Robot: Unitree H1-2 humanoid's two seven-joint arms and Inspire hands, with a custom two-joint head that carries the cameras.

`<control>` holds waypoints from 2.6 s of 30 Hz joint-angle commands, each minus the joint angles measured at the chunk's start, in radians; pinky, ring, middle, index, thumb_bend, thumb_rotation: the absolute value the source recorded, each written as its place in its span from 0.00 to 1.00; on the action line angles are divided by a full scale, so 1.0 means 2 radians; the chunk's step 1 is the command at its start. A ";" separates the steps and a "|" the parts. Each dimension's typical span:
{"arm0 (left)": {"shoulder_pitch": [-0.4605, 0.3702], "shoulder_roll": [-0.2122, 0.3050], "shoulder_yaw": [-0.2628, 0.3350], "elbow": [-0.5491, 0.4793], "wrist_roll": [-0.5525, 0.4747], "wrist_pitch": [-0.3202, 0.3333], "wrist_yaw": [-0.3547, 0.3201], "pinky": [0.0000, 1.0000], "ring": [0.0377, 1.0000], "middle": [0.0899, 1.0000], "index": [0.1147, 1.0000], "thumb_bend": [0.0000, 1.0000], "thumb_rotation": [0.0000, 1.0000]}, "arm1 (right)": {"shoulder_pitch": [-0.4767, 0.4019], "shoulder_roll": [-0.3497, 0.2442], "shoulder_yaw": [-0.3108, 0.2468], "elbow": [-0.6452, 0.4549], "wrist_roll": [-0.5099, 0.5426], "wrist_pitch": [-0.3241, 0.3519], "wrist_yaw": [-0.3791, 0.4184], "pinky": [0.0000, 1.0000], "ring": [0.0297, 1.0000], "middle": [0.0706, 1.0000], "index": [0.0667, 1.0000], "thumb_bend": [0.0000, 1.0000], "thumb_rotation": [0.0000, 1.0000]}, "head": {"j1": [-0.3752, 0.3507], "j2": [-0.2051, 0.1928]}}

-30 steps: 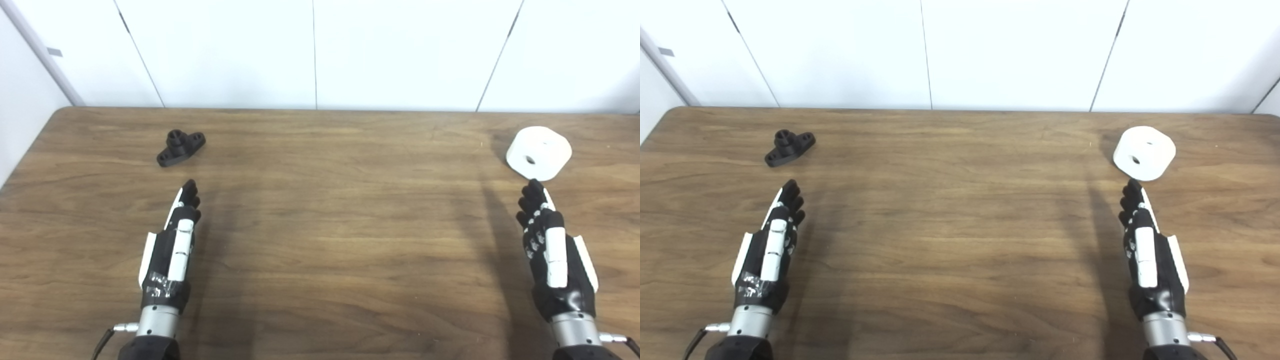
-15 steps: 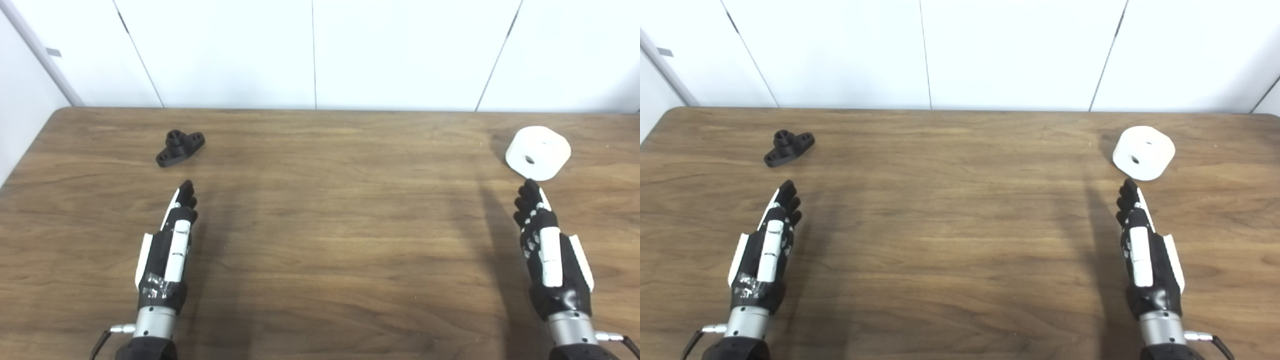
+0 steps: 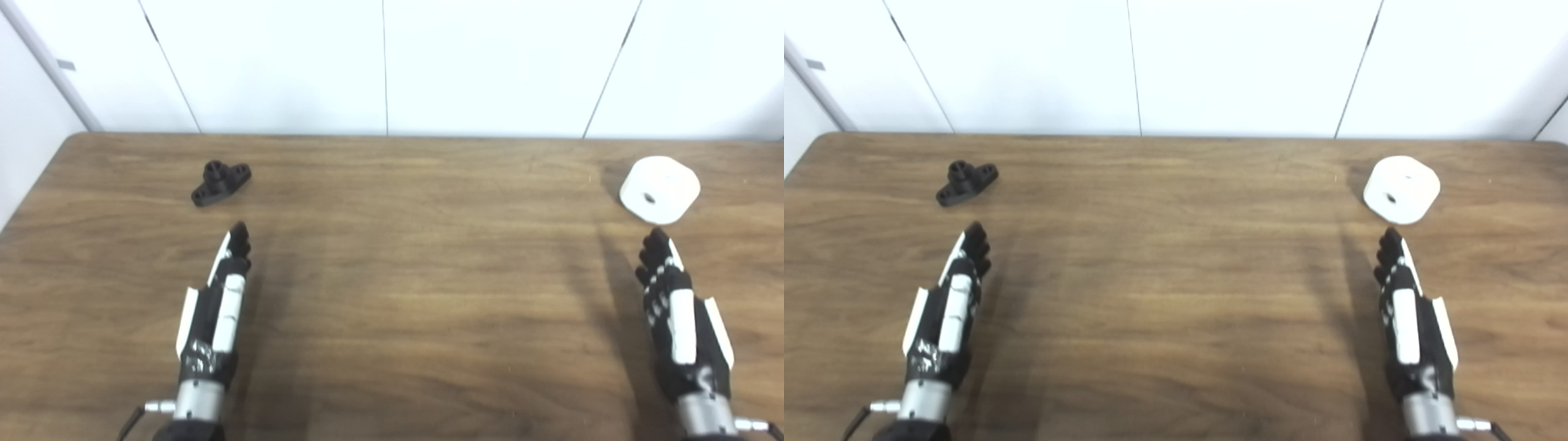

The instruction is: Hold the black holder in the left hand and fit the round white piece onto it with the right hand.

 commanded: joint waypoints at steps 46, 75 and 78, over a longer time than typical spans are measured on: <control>-0.086 0.085 0.034 -0.046 0.243 0.090 0.043 0.95 0.95 0.91 0.85 0.82 0.27 | 0.004 0.002 0.004 0.053 -0.009 -0.077 -0.003 1.00 0.95 0.94 0.94 0.61 1.00 | -0.015 -0.053; -0.282 0.188 0.005 0.231 0.280 0.133 0.083 0.89 0.96 0.91 0.81 0.87 0.39 | 0.000 0.007 0.019 0.056 -0.025 -0.079 -0.019 1.00 0.96 0.94 0.94 0.58 1.00 | -0.021 -0.049; -0.302 0.191 -0.004 0.256 0.281 0.134 0.085 0.91 0.97 0.92 0.80 0.88 0.39 | 0.000 0.007 0.019 0.056 -0.024 -0.081 -0.020 1.00 0.95 0.94 0.94 0.57 1.00 | -0.022 -0.049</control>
